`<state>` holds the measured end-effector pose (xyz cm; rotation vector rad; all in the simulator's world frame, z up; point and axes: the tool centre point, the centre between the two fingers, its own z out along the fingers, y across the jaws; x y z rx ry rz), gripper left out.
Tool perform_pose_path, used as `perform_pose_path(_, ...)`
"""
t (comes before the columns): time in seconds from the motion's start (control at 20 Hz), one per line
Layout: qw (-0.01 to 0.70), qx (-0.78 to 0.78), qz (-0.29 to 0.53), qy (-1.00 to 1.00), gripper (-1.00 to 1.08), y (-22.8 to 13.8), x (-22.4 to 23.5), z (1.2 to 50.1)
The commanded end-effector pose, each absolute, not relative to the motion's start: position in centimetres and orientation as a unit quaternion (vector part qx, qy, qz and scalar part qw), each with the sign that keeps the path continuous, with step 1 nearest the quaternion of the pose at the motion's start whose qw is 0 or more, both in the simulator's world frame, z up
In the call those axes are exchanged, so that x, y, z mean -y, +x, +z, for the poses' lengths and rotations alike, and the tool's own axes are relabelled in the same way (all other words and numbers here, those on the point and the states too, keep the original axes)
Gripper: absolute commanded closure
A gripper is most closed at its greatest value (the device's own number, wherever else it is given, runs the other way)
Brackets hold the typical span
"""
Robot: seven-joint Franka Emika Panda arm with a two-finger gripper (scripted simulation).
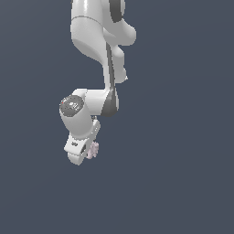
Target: Pick up the object and move it to a goal position.
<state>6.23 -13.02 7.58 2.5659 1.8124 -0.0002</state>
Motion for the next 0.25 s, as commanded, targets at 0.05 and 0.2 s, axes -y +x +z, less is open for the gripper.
perform_pose_path(0.05, 0.000, -0.578, 0.000, 0.816, 1.08, 6.54, 13.80, 7.68)
perform_pose_path(0.2, 0.000, -0.578, 0.000, 0.816, 1.08, 6.62, 13.82, 7.68)
